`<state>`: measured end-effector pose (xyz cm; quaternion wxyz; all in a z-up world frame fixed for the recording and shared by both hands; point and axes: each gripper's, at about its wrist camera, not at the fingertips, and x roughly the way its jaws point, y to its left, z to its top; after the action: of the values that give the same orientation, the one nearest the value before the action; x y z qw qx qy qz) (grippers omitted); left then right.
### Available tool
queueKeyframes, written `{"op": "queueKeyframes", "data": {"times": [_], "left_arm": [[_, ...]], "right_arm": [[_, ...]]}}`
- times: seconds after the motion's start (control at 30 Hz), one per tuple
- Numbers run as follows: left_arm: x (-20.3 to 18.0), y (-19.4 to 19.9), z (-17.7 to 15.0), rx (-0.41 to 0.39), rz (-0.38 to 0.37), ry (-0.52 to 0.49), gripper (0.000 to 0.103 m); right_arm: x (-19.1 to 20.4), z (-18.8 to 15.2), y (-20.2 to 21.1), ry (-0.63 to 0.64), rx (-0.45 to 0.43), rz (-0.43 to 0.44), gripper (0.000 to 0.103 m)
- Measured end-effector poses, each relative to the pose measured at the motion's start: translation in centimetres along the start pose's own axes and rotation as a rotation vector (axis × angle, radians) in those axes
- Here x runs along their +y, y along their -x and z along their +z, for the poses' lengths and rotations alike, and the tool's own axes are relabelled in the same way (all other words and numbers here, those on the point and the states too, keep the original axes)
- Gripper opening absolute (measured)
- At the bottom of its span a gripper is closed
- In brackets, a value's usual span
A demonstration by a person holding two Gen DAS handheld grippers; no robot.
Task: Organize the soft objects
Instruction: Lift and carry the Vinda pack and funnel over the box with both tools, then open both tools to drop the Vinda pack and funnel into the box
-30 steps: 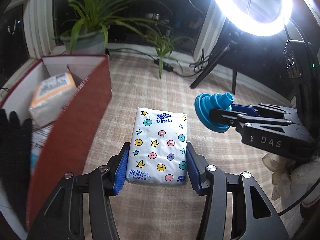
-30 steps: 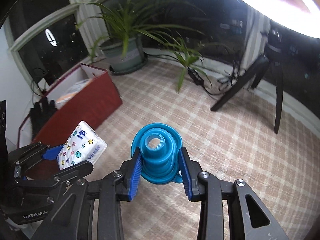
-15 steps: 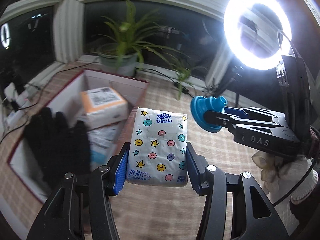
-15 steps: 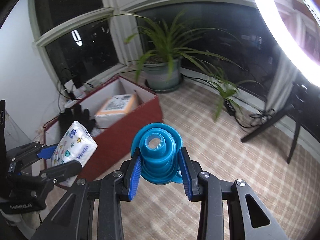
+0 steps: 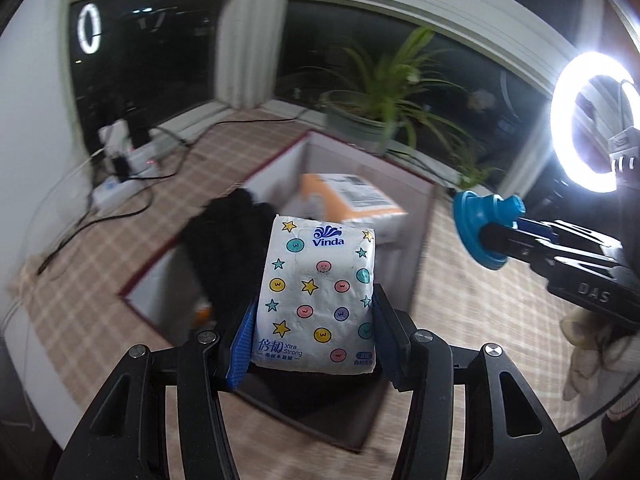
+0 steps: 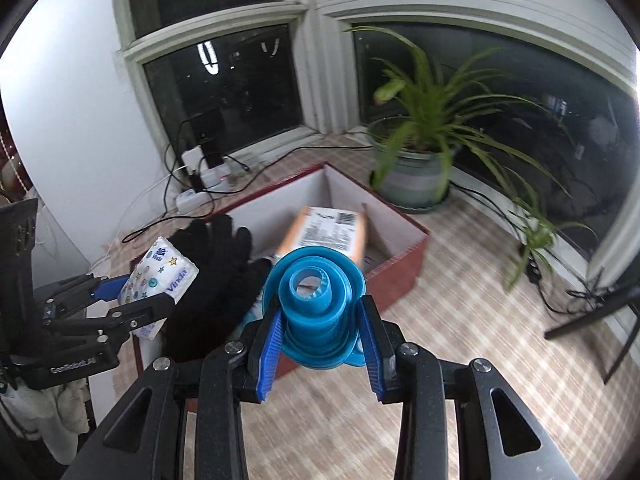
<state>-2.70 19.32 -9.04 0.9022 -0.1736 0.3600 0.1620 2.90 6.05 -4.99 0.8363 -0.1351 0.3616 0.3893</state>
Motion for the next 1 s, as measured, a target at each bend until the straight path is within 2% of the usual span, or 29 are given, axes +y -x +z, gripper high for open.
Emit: {"op": "queueKeyframes", "data": {"times": [0.23, 0.6, 0.67, 0.8, 0.9, 1.0], "left_arm": [[3.3, 0.0, -0.2, -0.004, 0.073, 0.045, 0.051], [5.3, -0.9, -0.2, 0.009, 0.109, 0.071, 0.052], [5.4, -1.1, -0.2, 0.013, 0.109, 0.078, 0.052], [5.4, -1.1, 0.0, 0.014, 0.104, 0.079, 0.053], [5.3, -1.1, 0.1, 0.014, 0.106, 0.075, 0.061], [5.3, -1.1, 0.2, 0.008, 0.110, 0.081, 0.062]], "right_arm": [[2.3, 0.8, -2.6, 0.020, 0.020, 0.021, 0.033], [3.6, 1.1, -5.6, 0.024, 0.059, 0.036, 0.039], [3.8, 1.0, -6.0, 0.031, 0.067, 0.042, 0.044], [4.1, 0.8, -6.3, 0.040, 0.082, 0.044, 0.047], [4.2, 0.8, -6.3, 0.043, 0.078, 0.034, 0.057], [4.0, 0.8, -6.2, 0.031, 0.075, 0.033, 0.060]]}}
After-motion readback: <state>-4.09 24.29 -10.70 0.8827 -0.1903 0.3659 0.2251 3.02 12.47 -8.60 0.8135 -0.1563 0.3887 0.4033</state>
